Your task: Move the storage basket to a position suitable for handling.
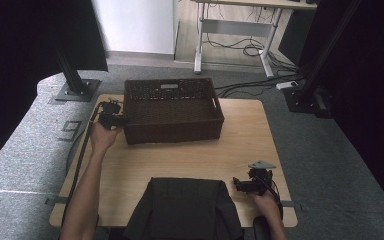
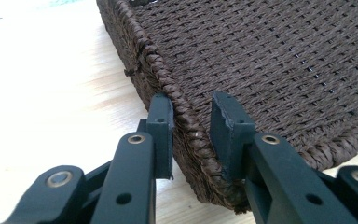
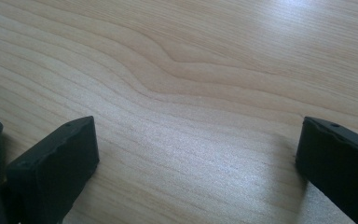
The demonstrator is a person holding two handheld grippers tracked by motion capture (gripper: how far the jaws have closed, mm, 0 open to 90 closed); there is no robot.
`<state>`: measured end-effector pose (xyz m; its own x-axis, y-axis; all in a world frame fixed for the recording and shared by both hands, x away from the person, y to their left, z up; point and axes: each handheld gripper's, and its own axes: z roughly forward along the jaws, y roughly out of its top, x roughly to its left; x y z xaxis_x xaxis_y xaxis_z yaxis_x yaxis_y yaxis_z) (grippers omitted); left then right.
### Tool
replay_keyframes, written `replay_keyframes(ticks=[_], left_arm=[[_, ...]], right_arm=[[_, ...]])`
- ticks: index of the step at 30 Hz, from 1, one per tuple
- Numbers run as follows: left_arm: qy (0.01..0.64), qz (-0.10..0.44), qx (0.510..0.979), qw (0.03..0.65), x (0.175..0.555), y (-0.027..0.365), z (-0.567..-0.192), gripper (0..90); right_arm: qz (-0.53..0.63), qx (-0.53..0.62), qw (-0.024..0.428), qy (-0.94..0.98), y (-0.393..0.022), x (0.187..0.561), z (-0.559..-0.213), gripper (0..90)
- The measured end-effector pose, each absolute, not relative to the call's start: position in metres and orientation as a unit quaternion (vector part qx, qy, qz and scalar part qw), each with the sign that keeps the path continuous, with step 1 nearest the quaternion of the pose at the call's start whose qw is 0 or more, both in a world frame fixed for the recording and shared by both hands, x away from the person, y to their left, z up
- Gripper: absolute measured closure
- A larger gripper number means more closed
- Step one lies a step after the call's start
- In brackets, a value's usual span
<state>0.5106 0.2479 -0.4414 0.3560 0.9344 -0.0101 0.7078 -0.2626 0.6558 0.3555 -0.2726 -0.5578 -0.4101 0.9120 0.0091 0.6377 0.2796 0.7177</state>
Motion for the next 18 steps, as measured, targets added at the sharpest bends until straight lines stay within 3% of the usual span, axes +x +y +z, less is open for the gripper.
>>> replay_keyframes(ticks=[18], left_arm=[[0.505,0.178,0.784,0.313,0.479,0.242,-0.444,70.7]], right_arm=[[0.330,0.502,0.208,0.772,-0.273,0.355,-0.558,0.0]])
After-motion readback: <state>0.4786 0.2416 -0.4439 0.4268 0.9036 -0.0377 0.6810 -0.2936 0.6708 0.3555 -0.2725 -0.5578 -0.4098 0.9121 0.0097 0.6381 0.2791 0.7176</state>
